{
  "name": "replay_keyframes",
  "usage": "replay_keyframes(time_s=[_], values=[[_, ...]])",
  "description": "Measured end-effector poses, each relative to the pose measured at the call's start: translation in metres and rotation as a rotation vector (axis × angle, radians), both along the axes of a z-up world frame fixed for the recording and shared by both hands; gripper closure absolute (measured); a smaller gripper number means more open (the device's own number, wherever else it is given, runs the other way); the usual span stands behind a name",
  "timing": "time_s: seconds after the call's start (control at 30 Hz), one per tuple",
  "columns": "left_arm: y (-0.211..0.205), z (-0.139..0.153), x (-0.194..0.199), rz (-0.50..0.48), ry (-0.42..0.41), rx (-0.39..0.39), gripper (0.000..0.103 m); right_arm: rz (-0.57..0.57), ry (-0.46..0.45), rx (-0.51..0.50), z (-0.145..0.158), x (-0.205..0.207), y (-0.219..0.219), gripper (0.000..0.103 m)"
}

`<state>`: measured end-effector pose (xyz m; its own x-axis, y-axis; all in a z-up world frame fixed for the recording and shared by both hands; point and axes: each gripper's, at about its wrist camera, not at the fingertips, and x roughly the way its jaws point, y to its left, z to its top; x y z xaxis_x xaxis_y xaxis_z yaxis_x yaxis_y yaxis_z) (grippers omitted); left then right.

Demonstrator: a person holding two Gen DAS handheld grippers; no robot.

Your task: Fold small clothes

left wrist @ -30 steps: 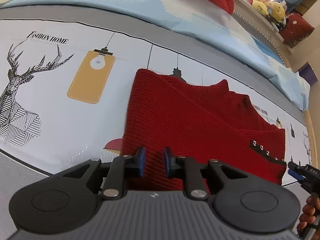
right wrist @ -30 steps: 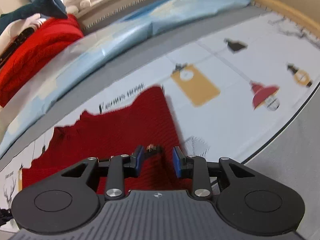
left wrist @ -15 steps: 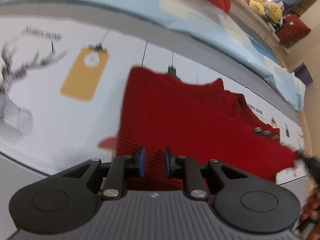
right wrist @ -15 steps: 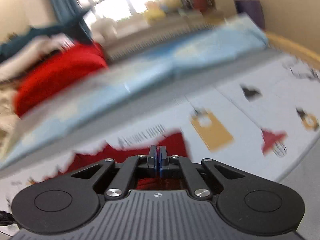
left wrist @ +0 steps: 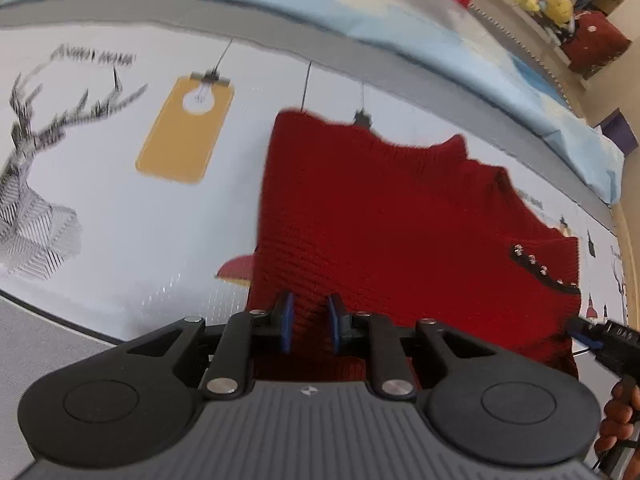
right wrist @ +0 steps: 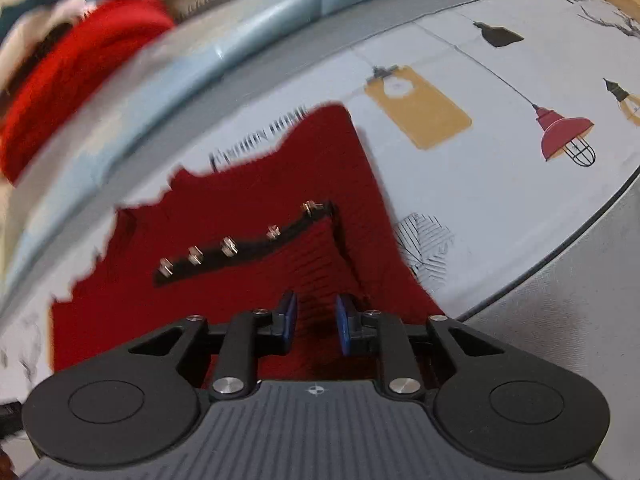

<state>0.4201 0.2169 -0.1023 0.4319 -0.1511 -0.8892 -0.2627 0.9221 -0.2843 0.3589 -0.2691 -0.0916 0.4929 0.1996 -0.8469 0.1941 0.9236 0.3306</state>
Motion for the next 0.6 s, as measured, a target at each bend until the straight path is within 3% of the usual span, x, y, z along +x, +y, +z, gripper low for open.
replay_keyframes(time_s=[0.07,0.1,0.17,0.23,0.33,0.43,0.6], values=[[-0.001,0.005,-0.002,-0.023,-0.043,0.001,0.078,0.047,-0.114,0.007,0.009,-0.002,0.001,0.069],[0.0,0.0,-0.001,-0.033,-0.036,-0.002,0.075,0.026,-0.095,0.013,0.003,0.001,-0.003,0.066],[0.004,-0.017,-0.005,-0.029,0.038,0.02,0.075,-0.104,0.047,0.03,-0.014,0.003,-0.023,0.073],[0.004,-0.009,-0.01,-0.021,0.03,0.051,0.074,-0.153,0.044,0.089,-0.01,-0.005,-0.036,0.073],[-0.002,0.033,-0.026,-0.046,-0.114,0.049,0.074,-0.066,-0.074,-0.009,0.032,-0.018,-0.025,0.069],[-0.015,0.073,-0.053,-0.064,-0.27,0.113,0.074,0.004,-0.205,-0.041,0.08,-0.045,-0.02,0.069],[-0.04,0.119,-0.112,-0.093,-0.386,0.207,0.074,0.058,-0.332,-0.011,0.148,-0.107,-0.021,0.064]])
